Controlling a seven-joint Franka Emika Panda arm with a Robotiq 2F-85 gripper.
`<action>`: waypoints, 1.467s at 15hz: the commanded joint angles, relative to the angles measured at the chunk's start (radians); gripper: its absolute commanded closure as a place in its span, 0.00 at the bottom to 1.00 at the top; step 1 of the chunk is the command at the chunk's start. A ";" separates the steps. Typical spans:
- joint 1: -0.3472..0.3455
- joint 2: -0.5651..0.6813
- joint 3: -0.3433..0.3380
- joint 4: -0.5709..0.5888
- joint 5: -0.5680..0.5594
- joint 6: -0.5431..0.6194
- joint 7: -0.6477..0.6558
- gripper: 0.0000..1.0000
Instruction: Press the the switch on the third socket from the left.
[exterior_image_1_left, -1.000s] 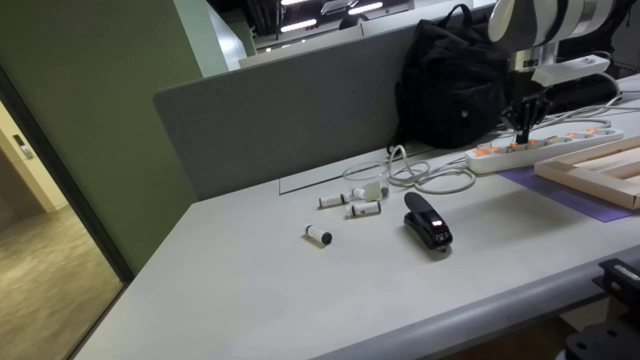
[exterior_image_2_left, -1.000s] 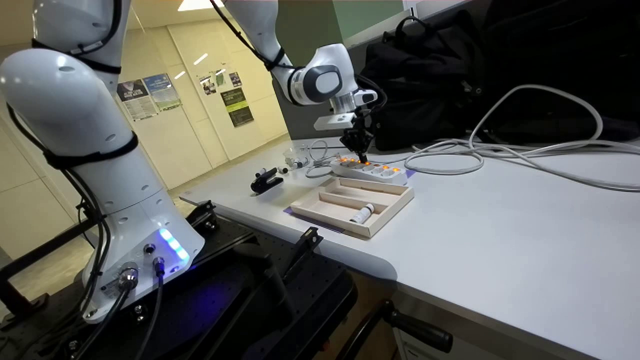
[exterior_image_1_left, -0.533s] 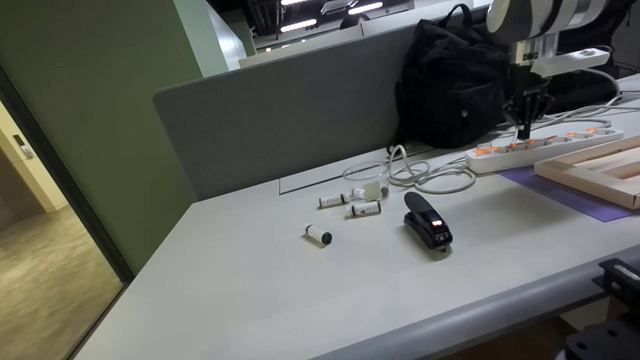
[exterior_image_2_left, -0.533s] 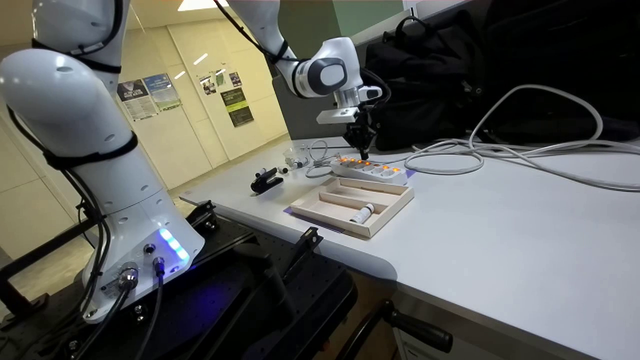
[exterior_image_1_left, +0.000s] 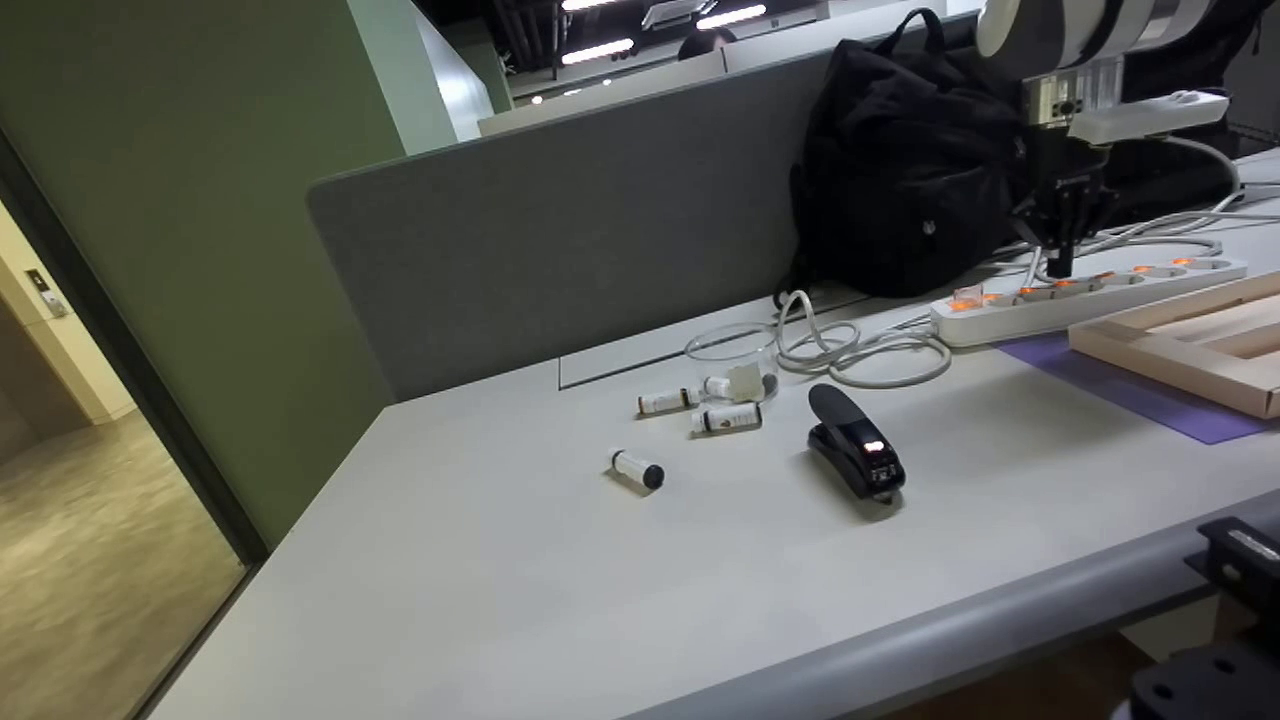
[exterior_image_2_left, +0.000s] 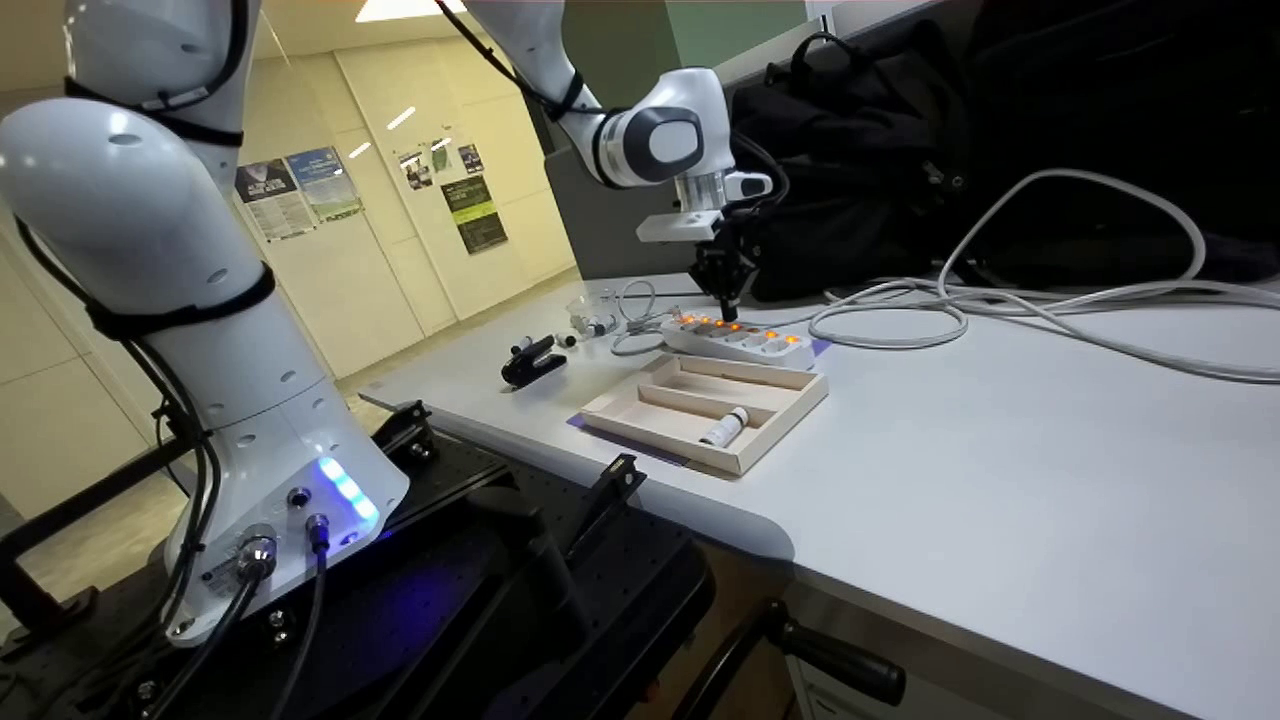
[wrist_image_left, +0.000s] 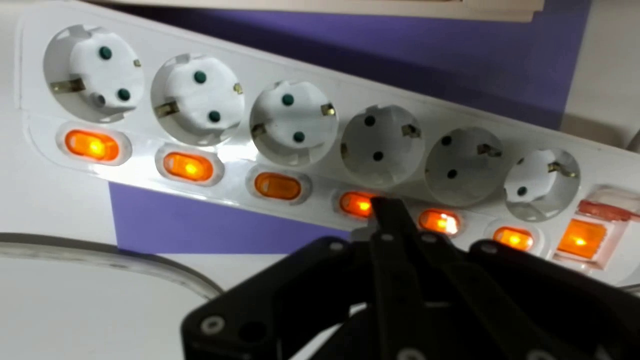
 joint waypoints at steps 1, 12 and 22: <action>0.004 0.013 -0.002 0.016 0.006 -0.019 0.037 1.00; -0.004 0.042 0.008 0.012 0.020 -0.014 0.037 1.00; -0.092 0.086 0.065 0.078 0.166 -0.212 -0.012 1.00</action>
